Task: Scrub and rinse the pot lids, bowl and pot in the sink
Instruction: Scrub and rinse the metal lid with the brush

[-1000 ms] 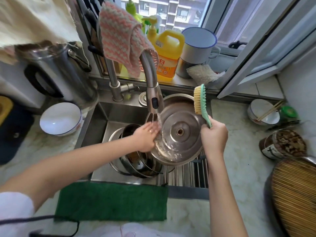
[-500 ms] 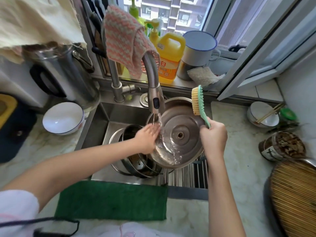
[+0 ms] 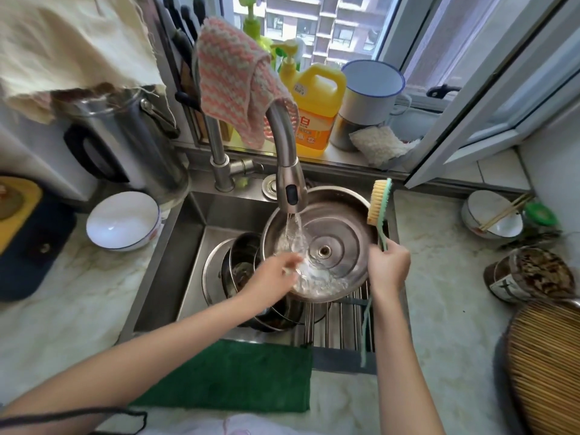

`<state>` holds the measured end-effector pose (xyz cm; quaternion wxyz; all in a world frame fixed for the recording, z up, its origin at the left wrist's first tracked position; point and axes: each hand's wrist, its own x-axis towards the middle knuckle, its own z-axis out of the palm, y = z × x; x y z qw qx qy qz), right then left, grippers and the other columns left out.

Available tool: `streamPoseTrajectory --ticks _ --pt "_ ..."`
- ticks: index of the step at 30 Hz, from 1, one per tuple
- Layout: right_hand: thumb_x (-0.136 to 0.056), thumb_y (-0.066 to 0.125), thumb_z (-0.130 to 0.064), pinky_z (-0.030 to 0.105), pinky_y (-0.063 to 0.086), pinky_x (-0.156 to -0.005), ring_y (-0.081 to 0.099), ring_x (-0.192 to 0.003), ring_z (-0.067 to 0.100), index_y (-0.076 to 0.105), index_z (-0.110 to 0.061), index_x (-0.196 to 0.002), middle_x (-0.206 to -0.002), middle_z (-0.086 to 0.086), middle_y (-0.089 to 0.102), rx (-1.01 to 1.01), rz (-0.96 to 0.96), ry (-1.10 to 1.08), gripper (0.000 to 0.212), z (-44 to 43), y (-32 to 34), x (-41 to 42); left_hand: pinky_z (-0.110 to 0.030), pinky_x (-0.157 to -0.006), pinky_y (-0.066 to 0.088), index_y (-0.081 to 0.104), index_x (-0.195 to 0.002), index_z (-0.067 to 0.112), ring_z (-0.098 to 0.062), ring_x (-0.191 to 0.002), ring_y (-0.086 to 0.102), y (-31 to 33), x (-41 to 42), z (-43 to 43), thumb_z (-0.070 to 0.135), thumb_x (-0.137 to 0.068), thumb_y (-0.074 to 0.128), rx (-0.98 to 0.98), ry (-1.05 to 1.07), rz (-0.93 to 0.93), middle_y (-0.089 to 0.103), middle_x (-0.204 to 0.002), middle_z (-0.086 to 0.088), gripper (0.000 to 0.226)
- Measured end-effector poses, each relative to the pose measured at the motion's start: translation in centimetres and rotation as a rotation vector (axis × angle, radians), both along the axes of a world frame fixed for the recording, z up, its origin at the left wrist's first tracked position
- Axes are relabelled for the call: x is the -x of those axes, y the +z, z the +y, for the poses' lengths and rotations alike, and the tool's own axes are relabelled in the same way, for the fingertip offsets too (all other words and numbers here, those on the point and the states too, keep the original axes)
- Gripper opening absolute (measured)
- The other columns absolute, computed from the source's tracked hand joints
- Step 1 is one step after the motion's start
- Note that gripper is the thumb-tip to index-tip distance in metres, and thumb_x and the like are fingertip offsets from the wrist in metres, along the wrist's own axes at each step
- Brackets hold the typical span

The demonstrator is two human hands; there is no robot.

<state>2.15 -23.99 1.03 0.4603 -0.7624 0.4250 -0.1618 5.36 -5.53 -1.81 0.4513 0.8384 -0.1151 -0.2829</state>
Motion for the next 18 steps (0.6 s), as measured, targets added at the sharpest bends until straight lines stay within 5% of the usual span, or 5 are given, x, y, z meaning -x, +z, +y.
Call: streamPoseTrajectory --ticks 3,5,9,14,18 --pt "-0.075 0.053 0.004 0.028 0.034 -0.057 0.042 -0.063 0.019 0.058 0.016 -0.076 -0.06 0.006 0.045 -0.178 0.002 -0.116 0.012 -0.9 -0.9 0.4 -0.029 -0.107 0.032 0.034 -0.141 0.019 -0.019 -0.125 0.037 -0.8 -0.9 2.0 0.02 -0.074 0.078 -0.013 0.327 -0.203 0.026 -0.143 -0.003 0.08" --pt "-0.075 0.054 0.007 0.025 0.039 -0.054 0.049 -0.058 0.019 0.059 0.012 -0.077 -0.061 0.007 0.051 -0.33 -0.02 -0.151 0.008 -0.6 -1.0 0.7 -0.043 -0.112 0.027 0.023 -0.146 0.017 -0.026 -0.131 0.031 -0.7 -1.7 2.7 0.026 -0.072 0.079 0.044 0.467 0.161 0.02 -0.147 -0.008 0.093" --pt "-0.082 0.057 0.002 0.019 0.044 -0.046 0.056 -0.058 0.02 0.063 -0.001 -0.083 -0.066 0.008 0.059 -0.433 0.004 -0.057 0.006 0.2 -0.8 1.4 -0.061 -0.086 0.047 0.043 -0.124 0.002 -0.039 -0.099 0.059 1.4 -1.8 3.4 0.0 -0.09 0.037 0.374 0.543 1.037 0.057 -0.116 -0.024 0.035" --pt "-0.09 0.061 -0.038 0.026 0.043 -0.061 0.063 -0.08 0.017 0.066 -0.015 -0.111 -0.086 -0.004 0.067 0.123 0.08 0.337 0.032 0.0 -0.3 1.2 -0.06 -0.066 0.049 0.05 -0.114 -0.005 -0.042 -0.095 0.06 2.9 -3.0 4.6 -0.011 -0.09 0.028 0.368 0.576 1.044 0.061 -0.108 -0.027 0.033" --pt "-0.096 0.049 -0.037 0.03 0.036 -0.063 0.064 -0.089 0.029 0.057 -0.017 -0.125 -0.103 0.007 0.066 0.674 0.285 0.464 0.036 0.1 0.5 -0.6 -0.061 -0.064 0.051 0.049 -0.117 -0.003 -0.043 -0.098 0.06 3.6 -3.6 5.3 -0.014 -0.088 0.031 0.362 0.589 0.998 0.06 -0.113 -0.028 0.036"
